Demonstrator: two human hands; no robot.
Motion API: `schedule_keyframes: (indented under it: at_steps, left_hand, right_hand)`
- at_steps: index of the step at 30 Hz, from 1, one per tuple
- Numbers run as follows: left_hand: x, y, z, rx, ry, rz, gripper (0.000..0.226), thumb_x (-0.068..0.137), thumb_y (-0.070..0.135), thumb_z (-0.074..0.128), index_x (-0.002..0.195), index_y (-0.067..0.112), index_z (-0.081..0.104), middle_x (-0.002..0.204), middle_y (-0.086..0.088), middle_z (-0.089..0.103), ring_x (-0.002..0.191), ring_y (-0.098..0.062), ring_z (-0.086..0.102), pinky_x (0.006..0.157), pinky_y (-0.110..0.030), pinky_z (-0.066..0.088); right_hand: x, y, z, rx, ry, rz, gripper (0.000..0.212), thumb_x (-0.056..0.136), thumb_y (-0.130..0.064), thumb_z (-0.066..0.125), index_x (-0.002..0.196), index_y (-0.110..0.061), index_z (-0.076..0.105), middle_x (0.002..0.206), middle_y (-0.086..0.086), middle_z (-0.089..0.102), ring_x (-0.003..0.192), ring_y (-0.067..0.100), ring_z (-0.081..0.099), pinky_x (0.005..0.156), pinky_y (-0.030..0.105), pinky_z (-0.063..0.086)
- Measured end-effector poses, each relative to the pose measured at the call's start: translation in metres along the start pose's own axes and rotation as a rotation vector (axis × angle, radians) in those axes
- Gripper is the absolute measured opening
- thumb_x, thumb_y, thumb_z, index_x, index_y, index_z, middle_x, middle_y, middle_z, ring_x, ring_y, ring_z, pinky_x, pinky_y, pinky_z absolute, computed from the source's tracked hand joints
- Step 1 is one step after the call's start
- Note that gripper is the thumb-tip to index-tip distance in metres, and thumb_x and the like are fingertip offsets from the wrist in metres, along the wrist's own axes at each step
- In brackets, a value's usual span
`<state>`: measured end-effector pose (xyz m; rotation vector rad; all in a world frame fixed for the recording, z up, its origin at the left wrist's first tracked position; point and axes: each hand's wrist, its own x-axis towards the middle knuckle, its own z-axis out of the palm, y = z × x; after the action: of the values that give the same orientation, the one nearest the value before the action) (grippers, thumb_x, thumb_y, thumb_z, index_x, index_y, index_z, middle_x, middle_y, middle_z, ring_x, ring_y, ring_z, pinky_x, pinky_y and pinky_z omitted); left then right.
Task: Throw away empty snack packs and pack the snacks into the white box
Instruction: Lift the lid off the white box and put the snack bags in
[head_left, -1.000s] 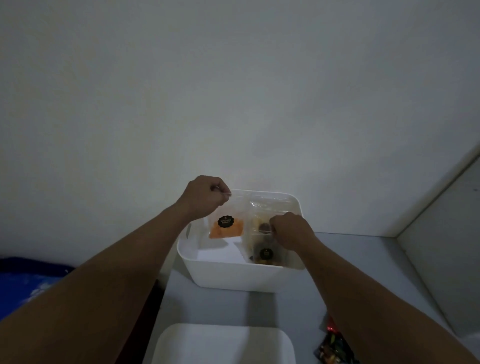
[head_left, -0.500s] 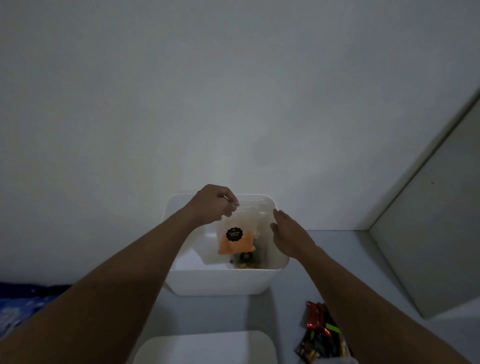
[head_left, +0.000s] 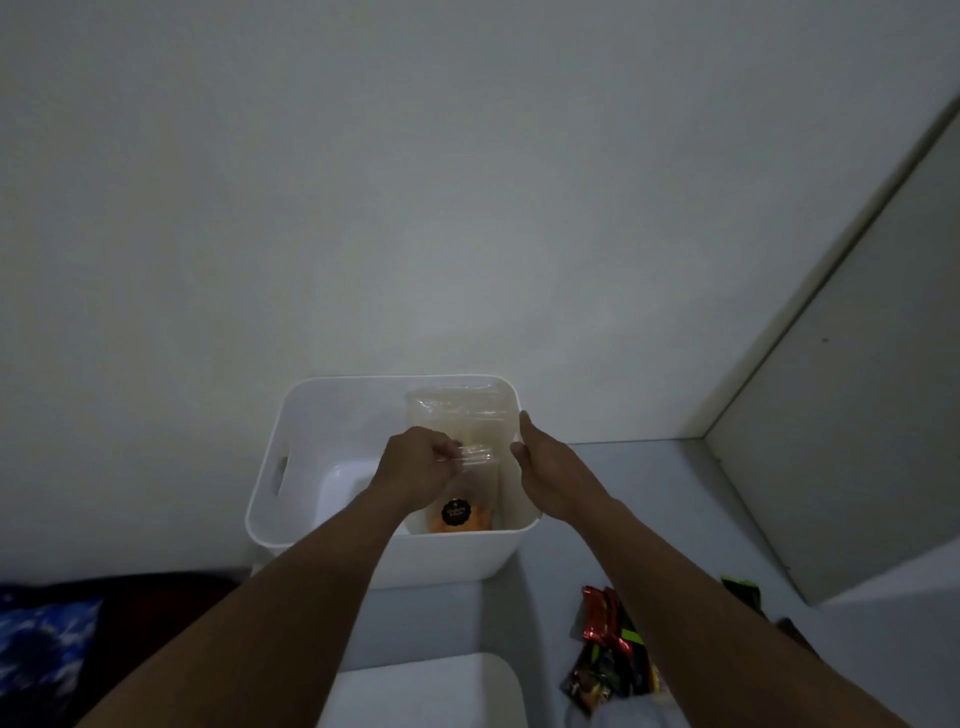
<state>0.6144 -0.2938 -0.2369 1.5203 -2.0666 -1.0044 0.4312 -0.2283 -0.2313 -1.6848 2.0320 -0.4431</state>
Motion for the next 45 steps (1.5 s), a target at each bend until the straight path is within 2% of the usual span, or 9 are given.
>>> schedule_keyframes:
  at_steps: [6, 11, 15, 18, 25, 27, 31, 35, 45]
  left_hand:
    - [0.002, 0.002, 0.013, 0.137, 0.057, -0.004, 0.013, 0.08, 0.02, 0.078, 0.092, 0.022, 0.08, 0.11, 0.005, 0.074, 0.095, -0.018, 0.067, 0.086, -0.028, 0.051]
    - [0.004, 0.003, 0.022, 0.137, 0.064, -0.001, 0.011, 0.078, 0.021, 0.078, 0.087, 0.026, 0.08, 0.105, 0.006, 0.075, 0.092, -0.016, 0.067, 0.085, -0.031, 0.055]
    - [0.005, 0.003, 0.025, 0.183, 0.053, -0.002, 0.011, 0.074, 0.021, 0.079, 0.082, 0.028, 0.079, 0.103, 0.008, 0.074, 0.093, -0.017, 0.068, 0.083, -0.034, 0.056]
    - [0.005, 0.003, 0.027, 0.237, 0.046, 0.013, 0.015, 0.076, 0.016, 0.076, 0.087, 0.026, 0.079, 0.104, 0.007, 0.074, 0.09, -0.019, 0.068, 0.083, -0.034, 0.057]
    - [0.004, 0.004, 0.027, 0.295, 0.051, -0.003, 0.024, 0.078, 0.013, 0.069, 0.095, 0.027, 0.078, 0.099, 0.003, 0.074, 0.087, -0.022, 0.067, 0.082, -0.035, 0.057]
    - [0.002, 0.007, 0.025, 0.315, 0.05, -0.008, 0.019, 0.08, 0.02, 0.069, 0.096, 0.027, 0.078, 0.098, 0.003, 0.074, 0.086, -0.022, 0.067, 0.081, -0.035, 0.057]
    - [-0.005, 0.016, 0.021, 0.314, 0.093, 0.037, 0.017, 0.086, 0.032, 0.065, 0.093, 0.021, 0.076, 0.1, 0.001, 0.074, 0.088, -0.021, 0.066, 0.081, -0.034, 0.055]
    - [-0.019, 0.034, 0.019, 0.301, 0.099, 0.085, 0.026, 0.09, 0.037, 0.062, 0.103, 0.018, 0.073, 0.105, -0.002, 0.072, 0.095, -0.021, 0.064, 0.086, -0.036, 0.053]
    - [-0.109, 0.095, 0.045, 0.324, 0.093, 0.207, 0.051, 0.095, 0.049, 0.051, 0.131, 0.013, 0.057, 0.127, -0.009, 0.061, 0.118, -0.026, 0.056, 0.097, -0.037, 0.045]
  right_hand:
    - [0.0, -0.001, 0.003, 0.03, -0.033, 0.019, 0.058, 0.107, -0.029, 0.027, 0.157, -0.015, 0.0, 0.158, 0.014, 0.031, 0.139, 0.031, 0.039, 0.109, 0.037, 0.033]
    - [0.0, 0.002, 0.001, 0.046, -0.054, 0.041, 0.065, 0.103, -0.012, 0.034, 0.157, -0.018, -0.002, 0.152, 0.013, 0.041, 0.134, 0.028, 0.044, 0.106, 0.033, 0.037]
    - [-0.001, 0.002, 0.0, 0.067, -0.05, 0.05, 0.065, 0.103, -0.008, 0.034, 0.157, -0.016, 0.0, 0.141, 0.013, 0.05, 0.125, 0.027, 0.05, 0.093, 0.026, 0.037]
    - [-0.001, 0.003, -0.001, 0.066, -0.041, 0.04, 0.062, 0.104, -0.012, 0.033, 0.157, -0.014, 0.001, 0.133, 0.014, 0.055, 0.12, 0.028, 0.052, 0.087, 0.026, 0.036]
    - [-0.005, -0.001, -0.004, 0.026, -0.055, 0.02, 0.059, 0.106, -0.021, 0.031, 0.157, -0.012, 0.003, 0.151, 0.015, 0.041, 0.133, 0.03, 0.044, 0.103, 0.034, 0.037]
    - [-0.008, -0.003, -0.007, 0.014, -0.045, 0.013, 0.056, 0.106, -0.025, 0.031, 0.156, -0.01, 0.01, 0.154, 0.015, 0.037, 0.137, 0.031, 0.04, 0.107, 0.036, 0.036]
    - [-0.018, -0.007, -0.017, -0.007, -0.018, 0.004, 0.048, 0.106, -0.028, 0.036, 0.149, -0.006, 0.032, 0.148, 0.013, 0.045, 0.136, 0.029, 0.043, 0.107, 0.037, 0.037]
    - [-0.037, -0.003, -0.034, -0.073, -0.02, 0.026, 0.055, 0.105, -0.036, 0.036, 0.153, -0.008, 0.029, 0.158, 0.01, 0.031, 0.146, 0.024, 0.028, 0.118, 0.036, 0.023]
    - [-0.127, 0.039, -0.079, -0.249, -0.021, 0.043, 0.058, 0.104, -0.042, 0.035, 0.148, -0.005, 0.034, 0.151, 0.014, 0.041, 0.139, 0.028, 0.038, 0.113, 0.038, 0.031]
